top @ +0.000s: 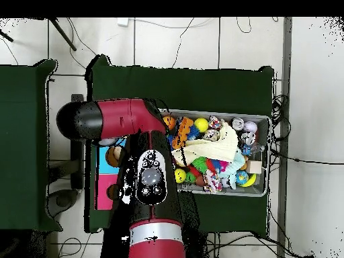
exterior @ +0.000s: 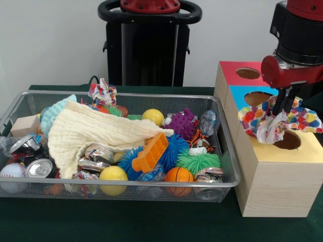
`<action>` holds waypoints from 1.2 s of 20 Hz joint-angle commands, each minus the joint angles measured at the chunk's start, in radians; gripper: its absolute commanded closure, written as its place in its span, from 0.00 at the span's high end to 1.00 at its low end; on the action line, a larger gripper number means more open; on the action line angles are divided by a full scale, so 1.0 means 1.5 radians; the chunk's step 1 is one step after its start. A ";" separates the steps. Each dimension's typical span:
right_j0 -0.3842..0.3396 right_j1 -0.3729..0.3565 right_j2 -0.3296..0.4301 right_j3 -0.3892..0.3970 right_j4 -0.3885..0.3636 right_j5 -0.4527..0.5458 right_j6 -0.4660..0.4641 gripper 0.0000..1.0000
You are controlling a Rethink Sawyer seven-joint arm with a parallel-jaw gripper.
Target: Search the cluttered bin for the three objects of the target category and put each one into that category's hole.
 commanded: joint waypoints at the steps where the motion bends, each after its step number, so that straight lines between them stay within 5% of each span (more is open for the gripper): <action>1: -0.003 0.036 -0.001 -0.018 0.018 -0.015 0.159 0.00; 24: 0.019 0.077 -0.019 -0.084 0.040 0.008 0.164 0.00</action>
